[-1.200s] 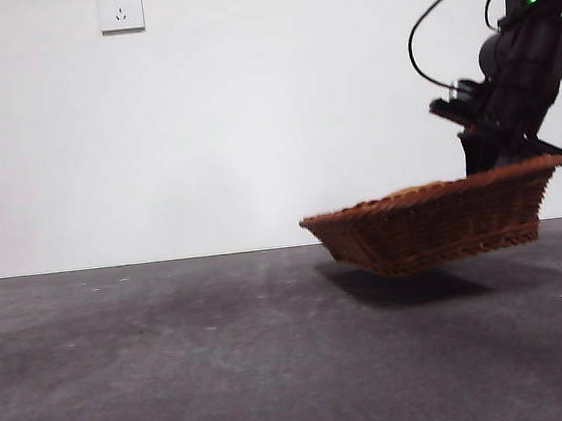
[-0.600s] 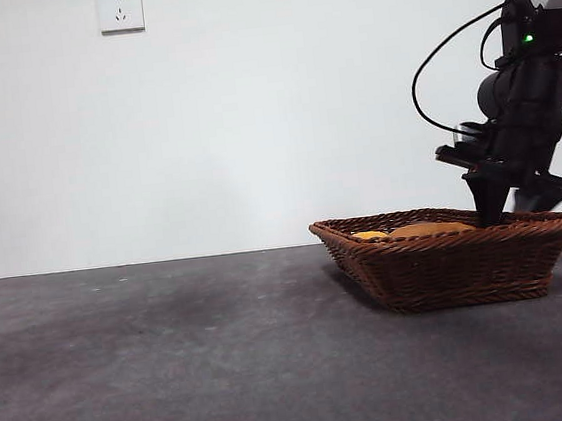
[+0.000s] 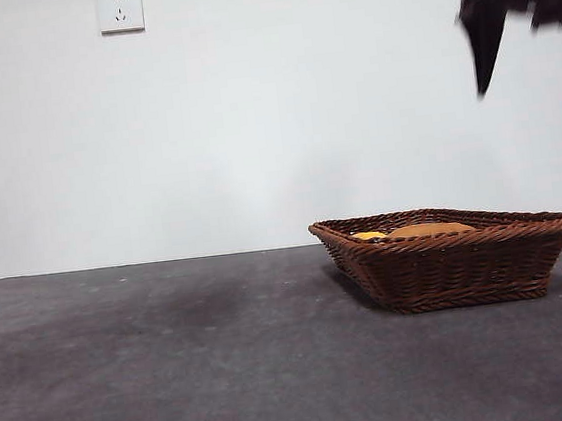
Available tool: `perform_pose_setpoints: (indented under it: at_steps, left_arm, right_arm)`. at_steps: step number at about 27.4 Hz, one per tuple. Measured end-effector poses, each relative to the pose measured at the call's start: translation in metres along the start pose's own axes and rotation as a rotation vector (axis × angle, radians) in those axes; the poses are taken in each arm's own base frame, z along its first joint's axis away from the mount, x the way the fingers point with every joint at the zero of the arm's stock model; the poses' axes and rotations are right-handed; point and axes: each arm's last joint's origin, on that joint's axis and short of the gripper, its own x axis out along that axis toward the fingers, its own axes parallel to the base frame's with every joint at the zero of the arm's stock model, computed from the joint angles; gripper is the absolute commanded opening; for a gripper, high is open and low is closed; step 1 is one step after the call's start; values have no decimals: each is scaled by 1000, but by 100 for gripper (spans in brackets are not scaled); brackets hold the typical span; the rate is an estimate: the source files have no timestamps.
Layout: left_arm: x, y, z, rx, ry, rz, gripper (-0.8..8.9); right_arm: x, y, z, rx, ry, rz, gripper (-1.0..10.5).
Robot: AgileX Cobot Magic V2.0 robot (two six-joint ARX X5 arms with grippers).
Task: Help me put the vegetables on the table into the basket
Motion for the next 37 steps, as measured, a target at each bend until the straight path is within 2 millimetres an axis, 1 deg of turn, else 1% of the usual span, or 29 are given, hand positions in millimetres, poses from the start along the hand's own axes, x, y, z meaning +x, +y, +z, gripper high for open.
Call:
perform_pose_setpoints:
  at_steps: [2,5,8,11,12,14,16,17,18,20,26,31,34,37]
  left_arm:
    - [-4,-1,-2,7,-12,2,-8]
    - [-14,-5,-7,15,-43,7,-8]
    - [-27,-9,-14,26,-85,15,-9]
    - [-44,-15,-23,38,-136,23,-9]
    - [-51,-18,-28,37,-161,26,-8]
    - [-64,-23,-37,30,-205,31,-6]
    - [-74,-27,-45,33,-241,36,-3]
    - [-77,-28,-48,35,-252,37,-3]
    - [-79,-29,-49,37,-258,38,-3]
    - [-79,-29,-49,37,-259,37,-3]
    - [-65,-24,-38,22,-210,30,-3]
    - [-44,-14,-23,-4,-139,25,-3]
    - [-43,-11,-23,-14,-145,35,-3]
    - [-47,-10,-24,21,-222,62,-3]
  right_arm:
    - [-49,10,-20,-24,-94,1,-3]
    - [-111,23,-57,-66,-216,2,-8]
    - [-161,33,-95,-103,-368,4,-8]
    - [-199,41,-134,-131,-499,4,-8]
    - [-212,43,-151,-139,-551,-6,-8]
    - [-230,45,-182,-146,-629,-35,-7]
    - [-236,46,-210,-149,-670,-46,1]
    - [-238,46,-221,-152,-688,-48,0]
    - [-242,47,-228,-155,-708,-48,1]
    - [-244,47,-233,-153,-722,-61,0]
    - [-239,45,-223,-137,-696,-91,0]
    - [-229,43,-204,-128,-643,-93,0]
    - [-220,41,-189,-121,-599,-94,1]
    - [-209,39,-173,-113,-551,-95,0]
